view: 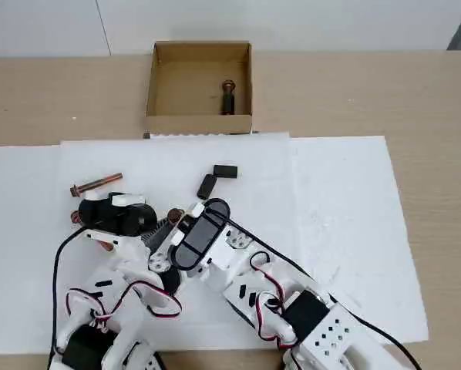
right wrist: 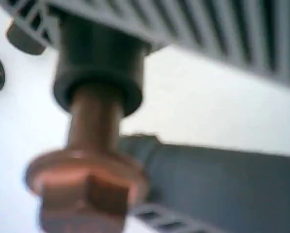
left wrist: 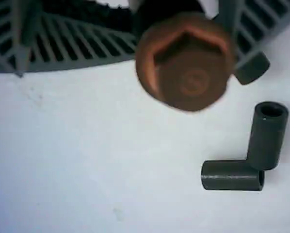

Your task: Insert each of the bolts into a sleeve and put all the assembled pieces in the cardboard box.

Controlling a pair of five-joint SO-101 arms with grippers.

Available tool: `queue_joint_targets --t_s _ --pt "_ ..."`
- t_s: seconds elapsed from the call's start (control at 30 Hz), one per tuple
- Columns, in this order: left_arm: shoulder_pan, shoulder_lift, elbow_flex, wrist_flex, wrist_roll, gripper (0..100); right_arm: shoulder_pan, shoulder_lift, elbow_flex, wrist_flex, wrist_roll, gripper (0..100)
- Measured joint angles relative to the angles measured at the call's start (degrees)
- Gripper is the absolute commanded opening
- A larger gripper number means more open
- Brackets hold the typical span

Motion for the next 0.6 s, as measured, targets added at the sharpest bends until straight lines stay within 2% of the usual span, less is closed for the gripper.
queue_joint_targets --t_s 0.3,0.6 --pt "-0.2 0.0 -0.7 0.0 0.0 25 0.0 0.0 0.0 -0.2 0.0 0.3" --pt "-0.4 -0.1 -0.9 4.4 -0.2 25 0.1 0.1 0.1 -0.2 0.0 0.3"
